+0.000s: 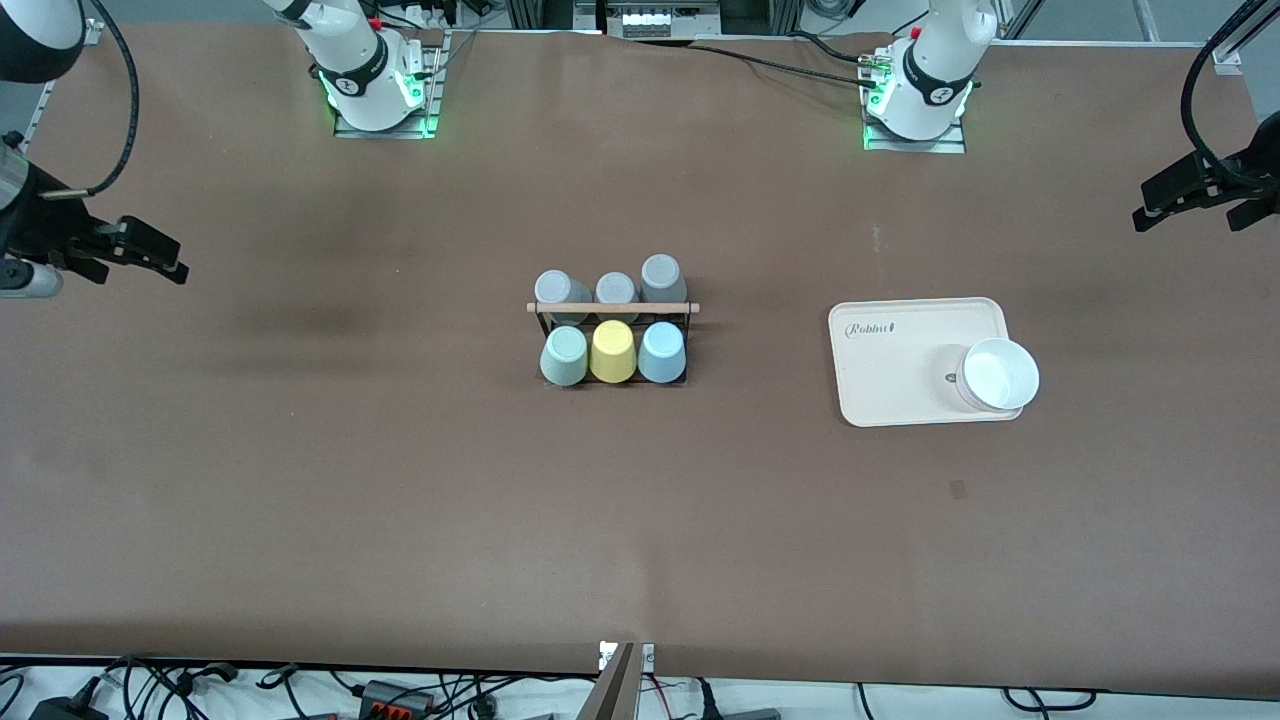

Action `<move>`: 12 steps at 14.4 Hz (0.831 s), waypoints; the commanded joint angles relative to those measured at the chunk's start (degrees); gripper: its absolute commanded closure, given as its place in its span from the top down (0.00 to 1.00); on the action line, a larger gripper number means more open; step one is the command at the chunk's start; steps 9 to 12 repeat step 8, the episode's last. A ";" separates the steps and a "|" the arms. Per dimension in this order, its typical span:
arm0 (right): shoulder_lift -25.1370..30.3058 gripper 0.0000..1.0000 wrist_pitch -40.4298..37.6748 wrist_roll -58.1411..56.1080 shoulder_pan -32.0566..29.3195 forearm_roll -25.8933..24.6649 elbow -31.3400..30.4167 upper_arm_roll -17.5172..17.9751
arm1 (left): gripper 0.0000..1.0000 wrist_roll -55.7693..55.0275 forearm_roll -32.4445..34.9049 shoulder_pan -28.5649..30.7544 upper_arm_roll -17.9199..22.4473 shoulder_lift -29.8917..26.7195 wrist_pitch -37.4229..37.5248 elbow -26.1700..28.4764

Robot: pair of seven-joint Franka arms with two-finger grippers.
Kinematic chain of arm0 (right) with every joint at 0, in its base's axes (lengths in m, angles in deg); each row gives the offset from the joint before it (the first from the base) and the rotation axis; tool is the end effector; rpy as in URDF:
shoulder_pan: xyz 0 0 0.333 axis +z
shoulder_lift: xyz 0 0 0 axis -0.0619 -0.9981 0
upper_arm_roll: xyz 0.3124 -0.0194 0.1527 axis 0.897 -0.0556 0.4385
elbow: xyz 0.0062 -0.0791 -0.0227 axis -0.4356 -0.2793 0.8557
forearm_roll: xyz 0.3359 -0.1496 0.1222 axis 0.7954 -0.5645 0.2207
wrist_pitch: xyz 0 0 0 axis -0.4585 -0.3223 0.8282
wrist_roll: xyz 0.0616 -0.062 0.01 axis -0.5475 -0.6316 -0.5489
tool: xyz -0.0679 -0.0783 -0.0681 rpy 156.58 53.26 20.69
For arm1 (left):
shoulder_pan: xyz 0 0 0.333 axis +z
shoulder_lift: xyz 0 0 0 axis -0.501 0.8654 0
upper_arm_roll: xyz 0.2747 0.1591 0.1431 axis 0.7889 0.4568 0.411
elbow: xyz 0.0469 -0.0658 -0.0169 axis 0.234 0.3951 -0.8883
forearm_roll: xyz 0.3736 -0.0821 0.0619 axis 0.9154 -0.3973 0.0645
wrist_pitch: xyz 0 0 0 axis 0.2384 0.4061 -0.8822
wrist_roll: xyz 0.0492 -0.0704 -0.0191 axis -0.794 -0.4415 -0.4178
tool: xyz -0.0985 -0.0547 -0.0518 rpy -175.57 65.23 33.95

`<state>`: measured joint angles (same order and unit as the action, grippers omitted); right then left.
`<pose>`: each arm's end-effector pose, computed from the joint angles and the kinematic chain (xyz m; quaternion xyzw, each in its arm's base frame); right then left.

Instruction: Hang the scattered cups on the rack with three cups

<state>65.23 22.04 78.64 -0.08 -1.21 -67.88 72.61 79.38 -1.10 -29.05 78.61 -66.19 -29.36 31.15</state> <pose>0.5518 -0.0273 0.5810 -0.9998 0.0083 -0.0111 0.0165 0.5348 0.0238 0.6625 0.9997 0.0123 -0.0184 0.0037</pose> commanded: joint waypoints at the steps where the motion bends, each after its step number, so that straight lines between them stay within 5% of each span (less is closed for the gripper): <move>1: 1.57 1.00 -1.79 -0.20 -0.94 -0.50 -0.42 1.09 | 1.00 -0.29 -0.11 0.30 -0.19 -0.69 -0.62 0.51; 12: 1.58 1.00 -1.62 -0.29 -0.68 -0.58 -0.68 1.17 | 1.00 -0.29 -0.11 0.39 -0.19 -0.69 -0.62 0.51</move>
